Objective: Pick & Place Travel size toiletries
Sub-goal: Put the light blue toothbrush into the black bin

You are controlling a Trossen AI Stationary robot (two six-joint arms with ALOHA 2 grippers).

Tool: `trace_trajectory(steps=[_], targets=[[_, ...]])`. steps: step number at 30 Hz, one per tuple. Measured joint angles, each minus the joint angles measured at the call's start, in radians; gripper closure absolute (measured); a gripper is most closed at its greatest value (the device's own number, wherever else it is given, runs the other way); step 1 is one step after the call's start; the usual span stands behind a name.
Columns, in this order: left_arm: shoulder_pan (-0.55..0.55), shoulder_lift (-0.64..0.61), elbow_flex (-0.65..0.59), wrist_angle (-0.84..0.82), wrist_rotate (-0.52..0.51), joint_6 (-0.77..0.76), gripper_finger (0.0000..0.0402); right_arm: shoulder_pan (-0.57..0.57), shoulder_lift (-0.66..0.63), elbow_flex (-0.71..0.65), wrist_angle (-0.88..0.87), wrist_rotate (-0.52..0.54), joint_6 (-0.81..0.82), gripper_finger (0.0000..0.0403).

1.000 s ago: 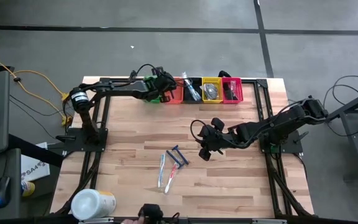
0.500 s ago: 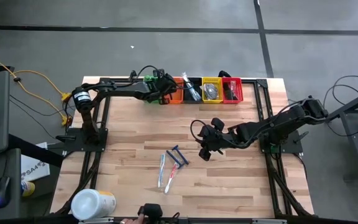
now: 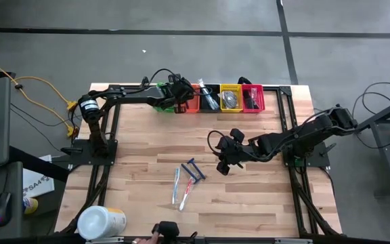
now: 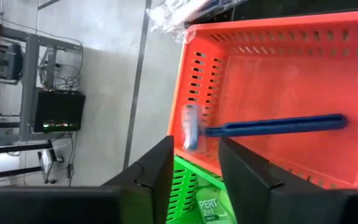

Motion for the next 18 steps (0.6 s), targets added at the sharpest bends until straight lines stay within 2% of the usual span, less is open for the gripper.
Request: trace_trajectory(steps=[5,9,14,18], targets=[[0.000,0.000,0.000,-0.015,-0.001,-0.001,0.0224,0.000,0.000,0.000,-0.001,-0.004,-0.001,0.0292],[-0.016,-0.025,0.000,-0.042,-0.037,-0.060,0.0203,0.000,0.000,0.000,-0.003,-0.004,0.000,0.0292],[-0.058,-0.124,0.001,-0.204,-0.033,-0.266,0.0207,0.000,0.000,0.001,-0.005,-0.007,0.008,0.0292],[-0.107,-0.211,0.001,-0.406,0.060,-0.480,0.0214,0.000,0.000,0.001,-0.018,-0.026,0.009,0.0292]])
